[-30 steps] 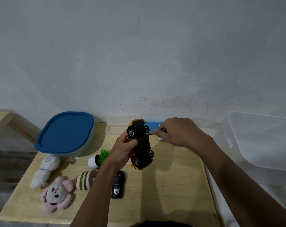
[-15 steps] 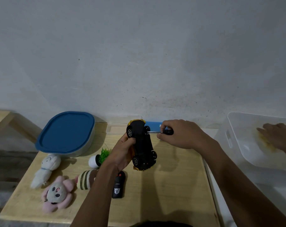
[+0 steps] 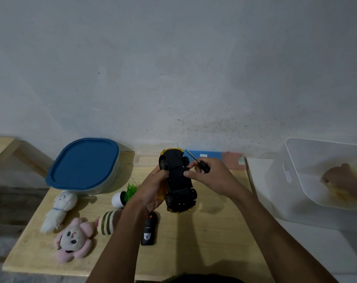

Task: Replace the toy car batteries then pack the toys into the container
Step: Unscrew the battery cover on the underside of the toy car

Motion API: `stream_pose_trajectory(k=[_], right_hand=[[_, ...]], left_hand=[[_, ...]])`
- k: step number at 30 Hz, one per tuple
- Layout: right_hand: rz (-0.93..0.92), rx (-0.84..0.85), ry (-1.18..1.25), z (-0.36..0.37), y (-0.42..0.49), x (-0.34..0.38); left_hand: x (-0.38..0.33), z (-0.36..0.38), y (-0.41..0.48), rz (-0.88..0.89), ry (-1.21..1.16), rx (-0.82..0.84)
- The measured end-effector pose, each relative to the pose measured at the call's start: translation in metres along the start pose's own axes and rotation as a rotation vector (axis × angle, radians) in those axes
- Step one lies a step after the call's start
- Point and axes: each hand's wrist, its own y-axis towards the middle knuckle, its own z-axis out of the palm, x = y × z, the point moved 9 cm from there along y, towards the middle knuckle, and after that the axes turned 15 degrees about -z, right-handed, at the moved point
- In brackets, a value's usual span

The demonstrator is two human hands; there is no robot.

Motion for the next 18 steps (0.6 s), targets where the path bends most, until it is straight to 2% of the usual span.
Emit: stream_pose_trajectory(k=[6, 10, 13, 15, 18], right_hand=[[0.058, 0.051, 0.163, 0.000, 0.003, -0.005], [0.105, -0.080, 0.420, -0.012, -0.001, -0.017], [0.149, -0.195, 0.512, -0.025, -0.013, -0.048], [0.227, -0.269, 0.491, -0.031, -0.028, -0.084], [0.425, -0.367, 0.266, -0.035, -0.059, -0.137]], left_hand=[[-0.001, 0.005, -0.001, -0.017, 0.015, 0.006], [0.004, 0.000, 0.005, -0.065, -0.044, 0.022], [0.009, -0.003, 0.006, -0.090, -0.060, 0.019], [0.011, -0.007, 0.007, -0.097, -0.057, -0.004], [0.015, -0.010, 0.008, -0.114, -0.060, -0.037]])
